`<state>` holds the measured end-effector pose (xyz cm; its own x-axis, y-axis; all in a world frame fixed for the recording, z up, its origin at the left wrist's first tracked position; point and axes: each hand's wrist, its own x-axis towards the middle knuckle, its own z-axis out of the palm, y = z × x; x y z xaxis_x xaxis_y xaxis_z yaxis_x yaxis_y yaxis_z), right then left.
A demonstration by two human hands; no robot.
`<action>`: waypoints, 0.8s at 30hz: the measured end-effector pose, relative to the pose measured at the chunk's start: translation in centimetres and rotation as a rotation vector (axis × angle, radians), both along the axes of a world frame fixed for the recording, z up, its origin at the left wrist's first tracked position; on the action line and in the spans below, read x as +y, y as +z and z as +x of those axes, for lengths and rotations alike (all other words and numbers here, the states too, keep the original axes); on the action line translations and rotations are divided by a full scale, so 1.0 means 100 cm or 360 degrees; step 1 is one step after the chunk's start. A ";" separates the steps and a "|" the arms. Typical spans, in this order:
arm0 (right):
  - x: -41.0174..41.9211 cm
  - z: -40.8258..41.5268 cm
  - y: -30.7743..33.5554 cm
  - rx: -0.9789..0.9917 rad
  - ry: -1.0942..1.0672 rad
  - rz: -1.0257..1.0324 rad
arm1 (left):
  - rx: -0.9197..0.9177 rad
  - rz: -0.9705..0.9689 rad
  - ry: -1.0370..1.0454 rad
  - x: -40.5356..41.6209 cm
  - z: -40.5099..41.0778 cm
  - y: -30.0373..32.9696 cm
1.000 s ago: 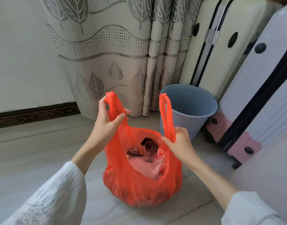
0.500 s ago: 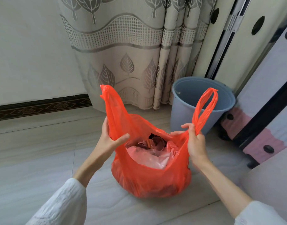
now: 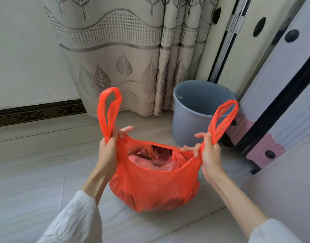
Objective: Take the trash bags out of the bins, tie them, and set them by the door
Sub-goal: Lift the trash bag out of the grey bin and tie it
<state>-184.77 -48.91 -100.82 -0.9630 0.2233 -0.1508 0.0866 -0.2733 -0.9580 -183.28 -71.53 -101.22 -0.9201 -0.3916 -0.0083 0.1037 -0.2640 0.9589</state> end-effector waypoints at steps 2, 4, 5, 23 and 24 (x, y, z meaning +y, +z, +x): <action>0.001 0.001 0.007 -0.0059 -0.0017 -0.0165 | 0.0074 0.0273 -0.0063 0.004 0.007 0.007; 0.003 0.001 0.012 -0.0123 -0.0031 -0.0406 | 0.0072 0.0461 -0.0081 0.011 0.014 0.011; 0.004 0.001 0.013 -0.0150 -0.0027 -0.0530 | 0.0044 0.0503 -0.0080 0.015 0.016 0.011; 0.012 0.032 -0.067 -0.0096 0.0316 0.0554 | -0.0232 0.0392 -0.0225 0.014 0.040 -0.050; 0.012 0.033 -0.070 -0.0074 0.0312 0.0622 | -0.0213 0.0380 -0.0249 0.014 0.041 -0.051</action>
<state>-181.45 -47.68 -107.81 -0.9871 0.0858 -0.1353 0.1461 0.1349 -0.9800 -179.14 -70.10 -106.35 -0.9536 -0.2175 -0.2083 -0.0792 -0.4862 0.8702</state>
